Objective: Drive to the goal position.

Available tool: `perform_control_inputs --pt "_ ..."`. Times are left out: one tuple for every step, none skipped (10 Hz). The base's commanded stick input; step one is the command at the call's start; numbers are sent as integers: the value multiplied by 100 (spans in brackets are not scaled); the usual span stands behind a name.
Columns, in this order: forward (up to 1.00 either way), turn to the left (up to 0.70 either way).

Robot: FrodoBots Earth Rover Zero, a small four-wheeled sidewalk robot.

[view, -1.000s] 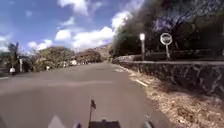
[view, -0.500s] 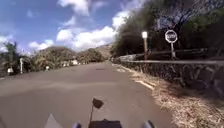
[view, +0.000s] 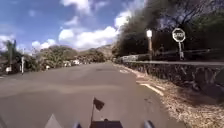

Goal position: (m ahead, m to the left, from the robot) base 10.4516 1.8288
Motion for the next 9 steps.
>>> perform_control_inputs --pt "70 0" --pt "70 0" --pt "70 0" --pt "70 0" --pt "70 0" --pt "70 0" --pt "70 0" --pt "70 0" --pt "70 0"
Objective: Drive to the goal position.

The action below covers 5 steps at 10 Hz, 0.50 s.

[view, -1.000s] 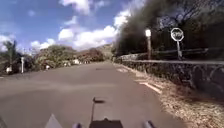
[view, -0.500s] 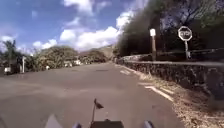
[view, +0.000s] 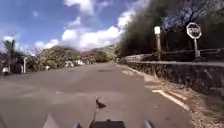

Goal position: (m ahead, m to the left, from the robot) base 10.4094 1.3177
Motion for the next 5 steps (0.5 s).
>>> perform_control_inputs --pt "70 0" --pt "70 0" --pt "70 0" --pt "70 0" --pt "70 0"
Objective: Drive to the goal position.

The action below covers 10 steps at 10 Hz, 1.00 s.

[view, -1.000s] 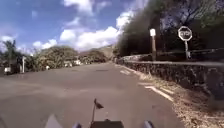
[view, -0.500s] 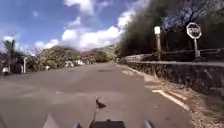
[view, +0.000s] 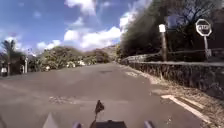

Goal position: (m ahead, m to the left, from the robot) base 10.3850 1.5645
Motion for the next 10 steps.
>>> perform_control_inputs --pt "70 -5" --pt "70 -16" --pt "70 -27" --pt "70 -35" --pt "70 -35" --pt "70 -35" --pt "70 -35" --pt "70 -35" --pt "70 -35" --pt "70 -35"
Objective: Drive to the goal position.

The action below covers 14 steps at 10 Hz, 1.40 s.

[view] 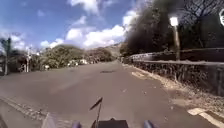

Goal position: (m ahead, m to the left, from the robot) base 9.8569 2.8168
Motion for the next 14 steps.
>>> perform_control_inputs --pt "70 -35" --pt "70 -24" --pt "70 -13" --pt "70 0" --pt "70 0" --pt "70 0" --pt "70 0" --pt "70 0" --pt "70 0" --pt "70 0" --pt "70 0" --pt "70 -1" --pt "70 -3" --pt "70 -5"
